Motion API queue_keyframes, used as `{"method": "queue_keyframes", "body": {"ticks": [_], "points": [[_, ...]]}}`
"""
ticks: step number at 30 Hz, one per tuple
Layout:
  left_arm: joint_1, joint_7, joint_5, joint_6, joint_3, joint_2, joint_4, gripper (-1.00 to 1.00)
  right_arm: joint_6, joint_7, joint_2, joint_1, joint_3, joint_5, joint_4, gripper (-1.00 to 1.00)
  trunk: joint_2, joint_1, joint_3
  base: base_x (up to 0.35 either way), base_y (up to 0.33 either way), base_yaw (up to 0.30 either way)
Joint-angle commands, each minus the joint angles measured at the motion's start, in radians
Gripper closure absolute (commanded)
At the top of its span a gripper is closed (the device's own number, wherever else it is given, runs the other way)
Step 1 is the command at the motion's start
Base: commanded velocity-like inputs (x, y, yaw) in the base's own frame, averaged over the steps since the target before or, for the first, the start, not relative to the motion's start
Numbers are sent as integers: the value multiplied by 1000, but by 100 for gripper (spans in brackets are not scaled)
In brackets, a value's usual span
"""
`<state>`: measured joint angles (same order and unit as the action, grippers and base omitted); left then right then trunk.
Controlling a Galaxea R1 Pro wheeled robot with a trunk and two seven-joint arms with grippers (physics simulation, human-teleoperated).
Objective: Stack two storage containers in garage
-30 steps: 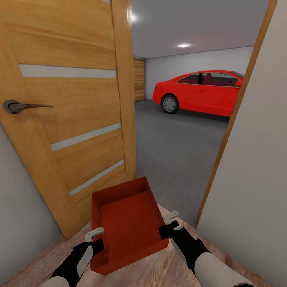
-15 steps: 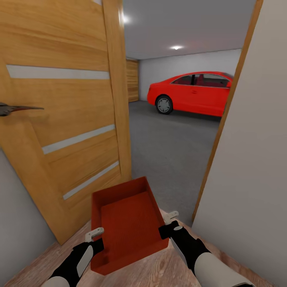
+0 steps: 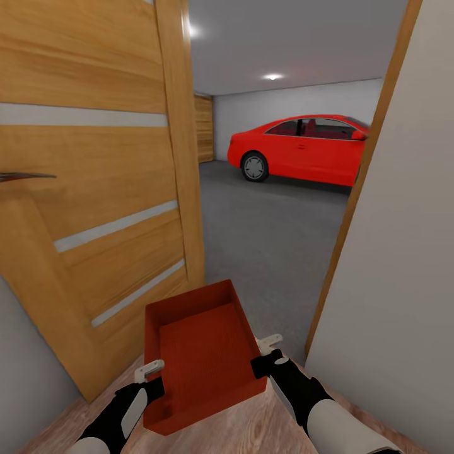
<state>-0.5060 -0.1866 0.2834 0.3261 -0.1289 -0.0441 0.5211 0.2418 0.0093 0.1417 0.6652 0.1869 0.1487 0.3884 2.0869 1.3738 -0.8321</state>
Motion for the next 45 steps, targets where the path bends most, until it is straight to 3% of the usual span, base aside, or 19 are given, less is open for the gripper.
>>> {"method": "queue_keyframes", "body": {"ticks": [1,18,31,33,45], "points": [[0,-10,-10,8,-5,14,2,100,7,5,-1,1,14,-4,3,100,0,0,-1,109,46,-30],[0,-10,-10,8,-5,14,2,100,7,6,-1,1,14,-5,3,100,0,0,15,11,5,-175],[0,-10,-10,8,-5,13,2,100,7,6,-1,1,14,-5,2,100,0,0,16,101,18,-10],[3,-5,14,5,-2,7,0,100,10,6,2,6,6,13,-3,100,0,0,16,0,0,0],[3,-6,11,5,-5,8,3,100,8,5,4,-4,-11,24,-2,100,0,0,16,0,0,0]]}}
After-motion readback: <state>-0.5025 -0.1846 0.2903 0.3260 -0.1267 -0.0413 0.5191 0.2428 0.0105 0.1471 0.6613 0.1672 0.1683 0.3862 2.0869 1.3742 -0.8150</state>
